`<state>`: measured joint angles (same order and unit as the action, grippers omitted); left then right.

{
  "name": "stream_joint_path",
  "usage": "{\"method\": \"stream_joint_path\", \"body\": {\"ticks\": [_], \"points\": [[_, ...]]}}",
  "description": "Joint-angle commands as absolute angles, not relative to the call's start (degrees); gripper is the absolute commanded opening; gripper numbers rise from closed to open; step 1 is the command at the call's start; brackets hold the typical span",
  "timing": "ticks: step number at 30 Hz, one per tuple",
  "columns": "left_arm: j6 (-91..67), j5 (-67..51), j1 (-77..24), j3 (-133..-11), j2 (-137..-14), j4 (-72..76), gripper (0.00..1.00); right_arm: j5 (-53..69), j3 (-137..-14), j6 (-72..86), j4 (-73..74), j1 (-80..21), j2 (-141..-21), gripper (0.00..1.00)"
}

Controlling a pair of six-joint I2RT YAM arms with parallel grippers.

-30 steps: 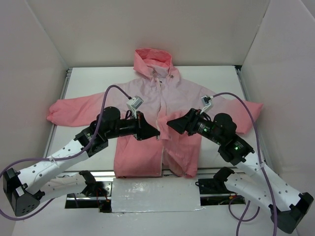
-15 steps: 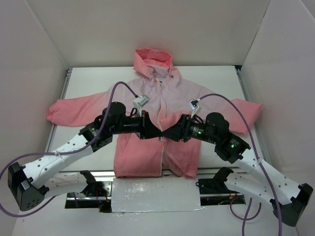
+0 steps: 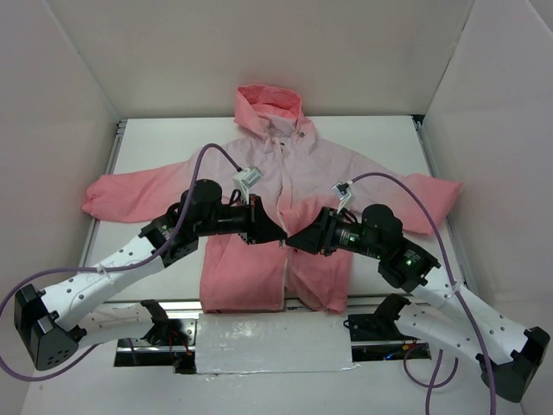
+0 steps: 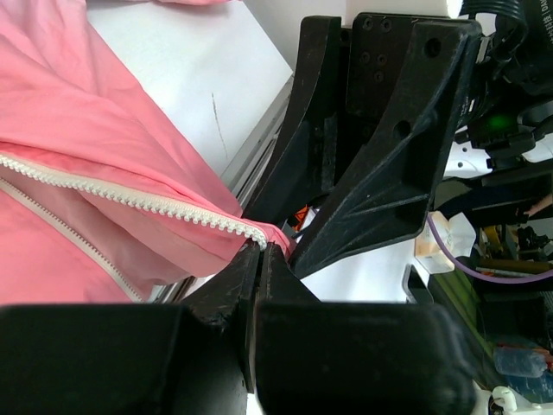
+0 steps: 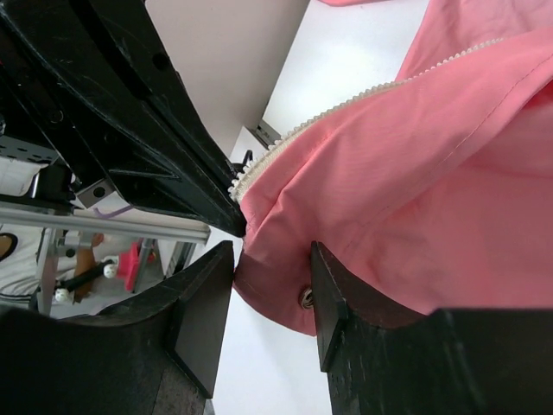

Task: Zip up the jacket

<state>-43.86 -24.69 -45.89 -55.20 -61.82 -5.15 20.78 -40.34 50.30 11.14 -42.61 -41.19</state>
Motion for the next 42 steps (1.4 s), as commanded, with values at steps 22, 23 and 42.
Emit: {"method": "stream_joint_path", "body": {"ticks": [22,23,42], "points": [[-44.1,-24.1,-45.7,-58.3,-64.2,0.2,0.0,21.1,-38.6,52.8,4.7,-43.2,-42.1,0.02],[-43.9,-23.7,-45.7,-58.6,-64.2,-1.6,0.0,21.2,-38.3,52.6,4.4,-43.2,-41.9,0.0],[-45.0,15.5,-54.1,-60.2,-60.5,-35.9,0.77,-6.6,-39.5,57.7,28.5,-43.1,-30.3,0.0]]}}
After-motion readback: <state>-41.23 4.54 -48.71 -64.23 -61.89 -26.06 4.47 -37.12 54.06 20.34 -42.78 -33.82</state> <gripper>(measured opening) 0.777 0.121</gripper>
